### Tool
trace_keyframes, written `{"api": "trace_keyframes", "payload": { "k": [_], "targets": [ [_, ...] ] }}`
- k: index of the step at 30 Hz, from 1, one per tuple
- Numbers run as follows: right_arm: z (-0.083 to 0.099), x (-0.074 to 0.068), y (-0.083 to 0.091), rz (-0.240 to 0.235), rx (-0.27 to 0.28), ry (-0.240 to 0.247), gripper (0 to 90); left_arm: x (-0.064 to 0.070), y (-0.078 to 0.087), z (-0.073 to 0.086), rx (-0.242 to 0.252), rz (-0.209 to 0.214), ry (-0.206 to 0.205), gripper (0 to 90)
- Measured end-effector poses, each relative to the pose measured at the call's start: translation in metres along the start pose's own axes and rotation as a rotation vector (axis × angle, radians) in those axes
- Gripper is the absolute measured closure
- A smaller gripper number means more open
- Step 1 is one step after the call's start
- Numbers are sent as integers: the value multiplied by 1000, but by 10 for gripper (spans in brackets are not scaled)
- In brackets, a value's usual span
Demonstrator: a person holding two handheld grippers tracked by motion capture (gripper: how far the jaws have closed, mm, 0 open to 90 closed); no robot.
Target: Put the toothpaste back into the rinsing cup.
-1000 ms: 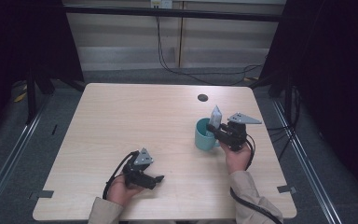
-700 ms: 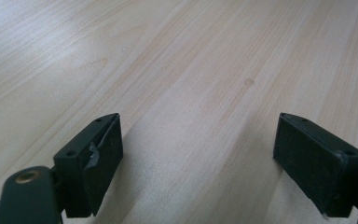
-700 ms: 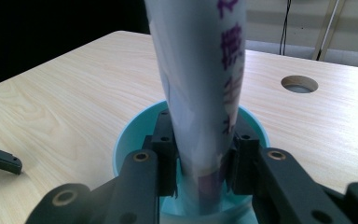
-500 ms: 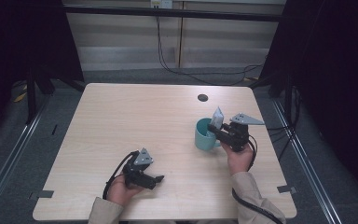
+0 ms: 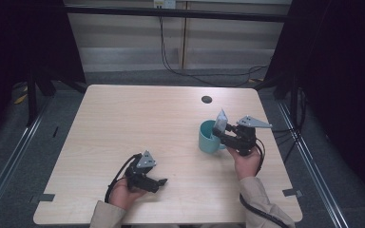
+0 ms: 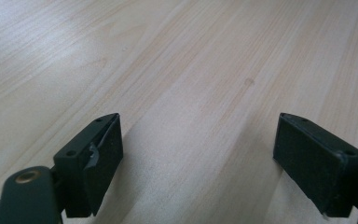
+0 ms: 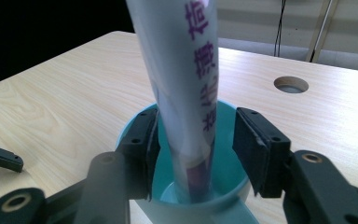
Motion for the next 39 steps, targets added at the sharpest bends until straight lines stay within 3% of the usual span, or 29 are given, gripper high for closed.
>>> {"api": "trace_keyframes", "payload": {
  "k": [16, 23, 39],
  "targets": [
    [5, 5, 11, 27, -33, 8, 342, 0, 0, 0, -1, 0, 1, 154],
    [3, 8, 18, 22, -33, -17, 296, 0, 0, 0, -1, 0, 0, 154],
    [6, 2, 23, 8, -74, 7, 204, 0, 0, 0, -1, 0, 0, 154]
  ]
}}
Point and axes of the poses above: each handheld gripper's, and its own axes: y roughly backward along the jaws, z roughly out of its underside, x roughly to its right, the point moved 10 cm from there along -y, roughly forward along the jaws
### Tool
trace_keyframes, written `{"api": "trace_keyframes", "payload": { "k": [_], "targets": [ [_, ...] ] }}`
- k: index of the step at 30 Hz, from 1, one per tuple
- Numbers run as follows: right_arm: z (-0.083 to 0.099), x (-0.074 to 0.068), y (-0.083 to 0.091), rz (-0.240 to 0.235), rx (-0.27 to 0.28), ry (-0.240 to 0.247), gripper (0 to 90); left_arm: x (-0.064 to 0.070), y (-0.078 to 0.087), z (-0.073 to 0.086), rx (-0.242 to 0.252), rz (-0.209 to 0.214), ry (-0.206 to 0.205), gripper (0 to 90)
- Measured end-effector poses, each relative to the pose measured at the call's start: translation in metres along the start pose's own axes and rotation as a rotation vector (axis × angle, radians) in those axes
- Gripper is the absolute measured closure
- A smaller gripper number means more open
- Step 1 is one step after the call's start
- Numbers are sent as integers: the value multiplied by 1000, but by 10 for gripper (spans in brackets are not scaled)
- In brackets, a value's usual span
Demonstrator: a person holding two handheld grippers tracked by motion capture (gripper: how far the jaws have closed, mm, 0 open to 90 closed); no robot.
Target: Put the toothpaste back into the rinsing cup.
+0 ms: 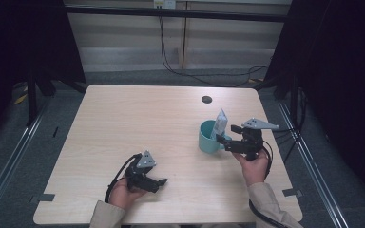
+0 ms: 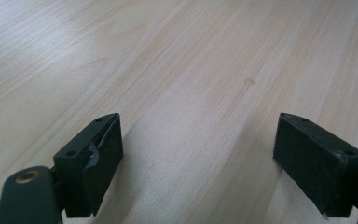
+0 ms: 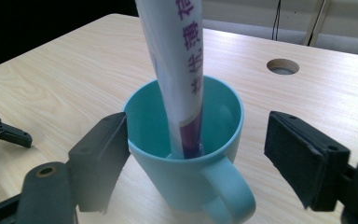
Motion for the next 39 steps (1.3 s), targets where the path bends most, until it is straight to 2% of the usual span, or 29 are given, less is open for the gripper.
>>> {"api": "trace_keyframes", "payload": {
  "k": [25, 32, 39],
  "targets": [
    [14, -9, 16, -14, -71, 60, 184, 0, 0, 0, 1, 0, 0, 154],
    [22, -12, 20, -21, -103, 99, 183, 0, 0, 0, 1, 0, 0, 154],
    [29, -13, 27, -26, -124, 116, 179, 0, 0, 0, 0, 0, 0, 154]
  ]
}}
Point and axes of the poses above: each handheld gripper's, and its own axes: y roughly backward along the jaws, z roughly out of its underside, x roughly to its right, the point moved 10 cm from there along -y, roughly forward along the jaws
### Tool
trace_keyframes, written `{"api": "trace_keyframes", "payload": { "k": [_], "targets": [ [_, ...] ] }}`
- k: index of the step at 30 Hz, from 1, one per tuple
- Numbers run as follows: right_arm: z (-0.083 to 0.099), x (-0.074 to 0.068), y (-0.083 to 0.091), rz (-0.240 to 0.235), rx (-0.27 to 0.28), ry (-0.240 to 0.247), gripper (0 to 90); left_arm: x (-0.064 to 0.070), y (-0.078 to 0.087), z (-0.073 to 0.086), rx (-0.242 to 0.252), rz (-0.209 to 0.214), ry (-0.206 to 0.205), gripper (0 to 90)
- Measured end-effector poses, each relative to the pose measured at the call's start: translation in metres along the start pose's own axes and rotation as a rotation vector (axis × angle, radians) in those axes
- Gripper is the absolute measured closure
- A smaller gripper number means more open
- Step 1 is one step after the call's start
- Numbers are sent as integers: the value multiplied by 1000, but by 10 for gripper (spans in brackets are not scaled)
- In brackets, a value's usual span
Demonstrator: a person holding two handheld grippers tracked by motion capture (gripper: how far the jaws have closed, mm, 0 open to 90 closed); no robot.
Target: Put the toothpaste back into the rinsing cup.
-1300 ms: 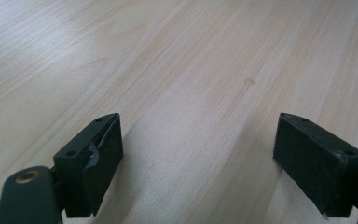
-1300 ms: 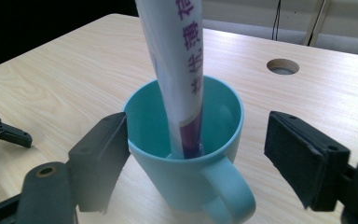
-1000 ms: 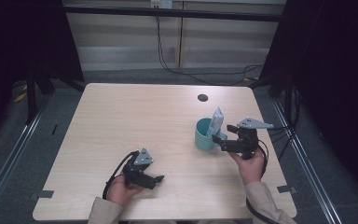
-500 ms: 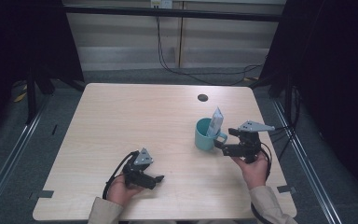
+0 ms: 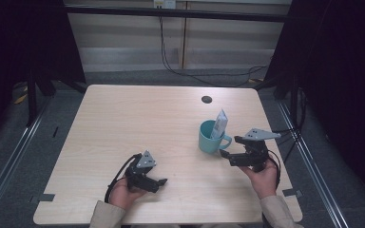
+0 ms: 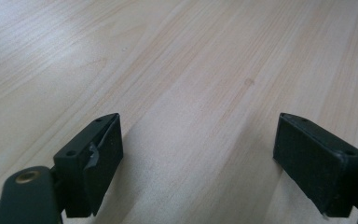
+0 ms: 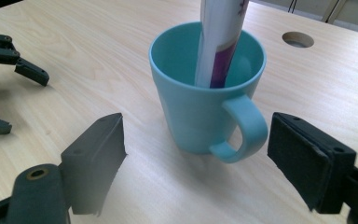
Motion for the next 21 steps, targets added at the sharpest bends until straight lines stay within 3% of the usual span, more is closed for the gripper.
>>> {"api": "trace_keyframes", "payload": {
  "k": [21],
  "targets": [
    [28, -5, 5, -5, -47, 32, 167, 0, 0, 0, 0, 0, 0, 154]
  ]
}}
Point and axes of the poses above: each handheld gripper's, and its own axes: y roughly backward along the jaws, z roughly out of its underside, x roughly to its right, the point moved 10 cm from there along -y, roughly forward along the jaws
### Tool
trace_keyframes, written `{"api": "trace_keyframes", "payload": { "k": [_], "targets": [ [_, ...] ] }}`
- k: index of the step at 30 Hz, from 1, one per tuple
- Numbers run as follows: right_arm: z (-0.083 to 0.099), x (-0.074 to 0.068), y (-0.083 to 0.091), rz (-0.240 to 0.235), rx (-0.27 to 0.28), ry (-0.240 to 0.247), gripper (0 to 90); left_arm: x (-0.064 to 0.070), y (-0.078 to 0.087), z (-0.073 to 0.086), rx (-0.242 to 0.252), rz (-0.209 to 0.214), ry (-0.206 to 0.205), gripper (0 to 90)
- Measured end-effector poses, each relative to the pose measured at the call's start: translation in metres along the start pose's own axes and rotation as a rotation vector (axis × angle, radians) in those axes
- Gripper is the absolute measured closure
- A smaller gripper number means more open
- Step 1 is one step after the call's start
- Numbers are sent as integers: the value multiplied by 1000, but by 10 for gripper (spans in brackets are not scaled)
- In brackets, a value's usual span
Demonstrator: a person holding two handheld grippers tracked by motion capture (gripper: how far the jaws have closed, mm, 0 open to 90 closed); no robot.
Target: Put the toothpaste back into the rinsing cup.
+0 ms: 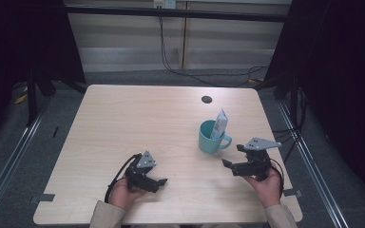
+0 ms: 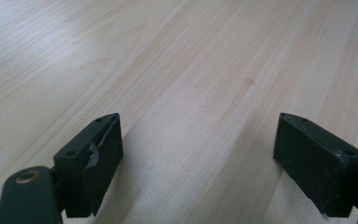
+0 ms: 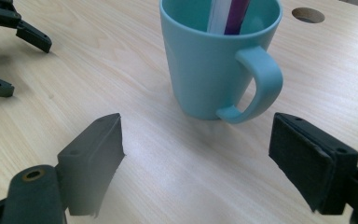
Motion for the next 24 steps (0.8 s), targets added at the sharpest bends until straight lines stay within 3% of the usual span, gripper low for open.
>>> {"api": "trace_keyframes", "payload": {
  "k": [24],
  "targets": [
    [34, 2, -4, 7, -32, -17, 162, 0, 0, 0, 1, 0, 0, 154]
  ]
}}
Point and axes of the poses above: each handheld gripper's, and its own axes: y roughly backward along the jaws, z roughly out of its underside, x roughly to its right, the point moved 10 cm from there along -y, roughly forward along the jaws
